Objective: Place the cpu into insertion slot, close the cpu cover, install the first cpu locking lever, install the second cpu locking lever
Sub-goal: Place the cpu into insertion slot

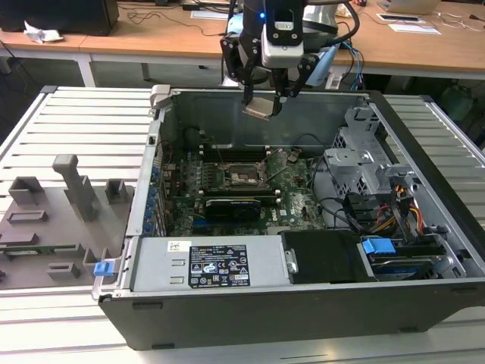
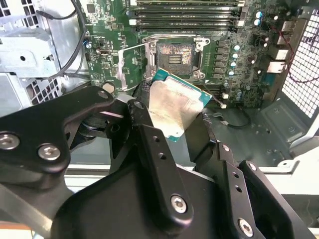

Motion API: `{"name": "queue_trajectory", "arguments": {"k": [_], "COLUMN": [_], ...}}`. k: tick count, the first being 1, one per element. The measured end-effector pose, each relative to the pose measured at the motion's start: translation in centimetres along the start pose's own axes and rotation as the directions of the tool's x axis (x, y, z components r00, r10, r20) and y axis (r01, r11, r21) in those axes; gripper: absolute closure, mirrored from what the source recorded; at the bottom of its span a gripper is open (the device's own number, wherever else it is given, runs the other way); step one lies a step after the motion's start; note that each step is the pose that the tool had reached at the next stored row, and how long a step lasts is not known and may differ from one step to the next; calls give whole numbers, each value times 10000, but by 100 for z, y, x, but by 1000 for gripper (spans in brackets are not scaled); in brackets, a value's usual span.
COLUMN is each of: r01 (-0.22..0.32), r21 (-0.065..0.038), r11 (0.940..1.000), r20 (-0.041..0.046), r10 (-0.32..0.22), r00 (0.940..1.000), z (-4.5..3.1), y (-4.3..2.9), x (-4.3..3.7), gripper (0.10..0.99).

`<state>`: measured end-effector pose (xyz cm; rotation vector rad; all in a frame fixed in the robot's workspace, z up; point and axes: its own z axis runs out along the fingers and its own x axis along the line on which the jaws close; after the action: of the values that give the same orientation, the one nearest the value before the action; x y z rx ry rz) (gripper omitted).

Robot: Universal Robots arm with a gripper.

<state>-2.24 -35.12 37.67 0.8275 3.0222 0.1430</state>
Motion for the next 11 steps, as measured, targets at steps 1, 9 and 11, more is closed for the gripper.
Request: {"name": "queue_trajectory", "arguments": {"k": [1, 9, 11], "r01": [-41, -513, -876], "r21": [-1, -12, -21], "r11": [10000, 9987, 9962], "r20": [4, 46, 77], "r10": [41, 513, 876], "r00": [10000, 9987, 9961], "z": [0, 1, 3], "y": [0, 0, 0], "x": [0, 0, 0], "gripper": [557, 557, 557]}}
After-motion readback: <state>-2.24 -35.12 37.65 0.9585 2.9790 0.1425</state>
